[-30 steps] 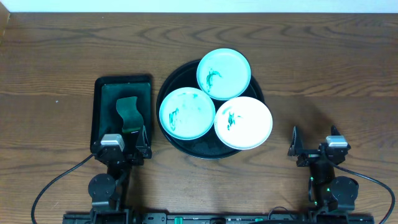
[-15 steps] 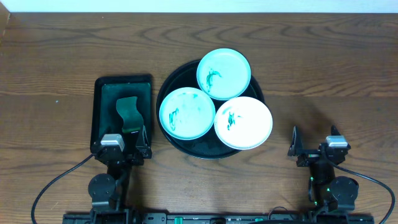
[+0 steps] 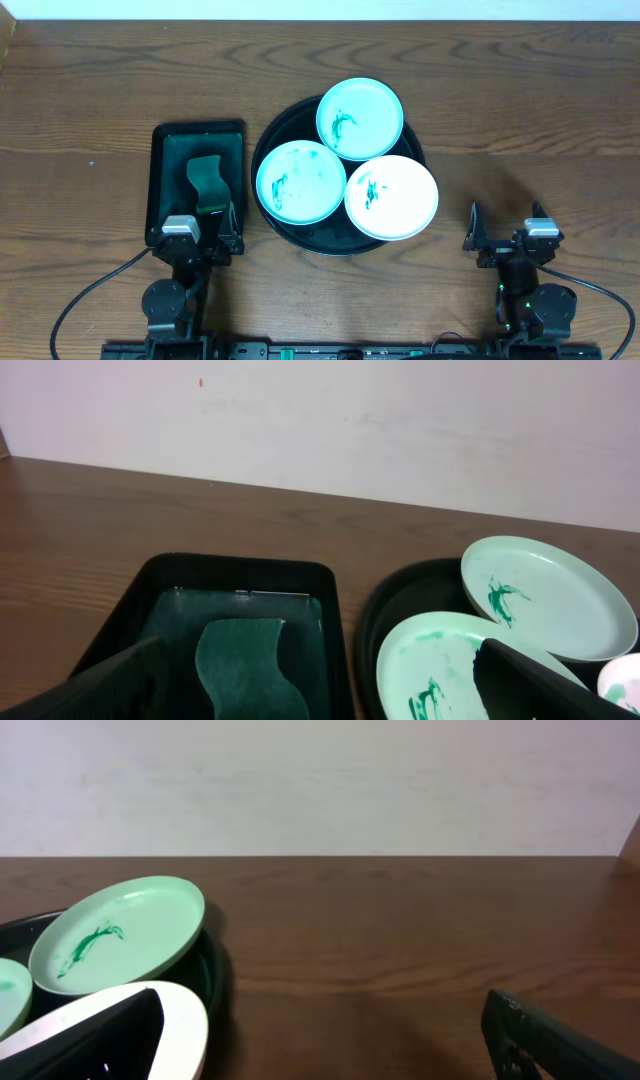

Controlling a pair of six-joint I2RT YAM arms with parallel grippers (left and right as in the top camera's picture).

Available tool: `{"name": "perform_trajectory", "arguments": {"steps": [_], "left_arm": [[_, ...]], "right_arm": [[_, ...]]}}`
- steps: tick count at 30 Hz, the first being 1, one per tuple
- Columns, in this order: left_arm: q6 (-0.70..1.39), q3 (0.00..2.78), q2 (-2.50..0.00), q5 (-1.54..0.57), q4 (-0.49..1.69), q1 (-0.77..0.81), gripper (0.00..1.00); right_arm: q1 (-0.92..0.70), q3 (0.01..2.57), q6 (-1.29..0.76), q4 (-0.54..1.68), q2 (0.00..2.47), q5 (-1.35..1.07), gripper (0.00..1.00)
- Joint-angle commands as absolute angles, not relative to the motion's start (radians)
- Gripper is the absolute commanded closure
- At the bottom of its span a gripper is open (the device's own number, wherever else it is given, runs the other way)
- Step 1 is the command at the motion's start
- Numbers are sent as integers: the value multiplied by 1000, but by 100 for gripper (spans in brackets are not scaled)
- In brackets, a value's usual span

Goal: Clean dirty plates on tray and stack at the side

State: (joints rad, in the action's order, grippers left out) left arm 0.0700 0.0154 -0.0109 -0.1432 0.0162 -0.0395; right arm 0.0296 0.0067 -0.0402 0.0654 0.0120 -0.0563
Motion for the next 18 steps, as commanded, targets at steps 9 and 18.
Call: {"name": "perform_trajectory", "arguments": {"steps": [9,18], "left_arm": [[56,4,-4,-157,42,-47,3],[91,31,-22,-195,26,-46,3]], "right_arm": [[31,6,-40,-49,8,-126,1],[31,93,-23,-122,72,-308,1]]}}
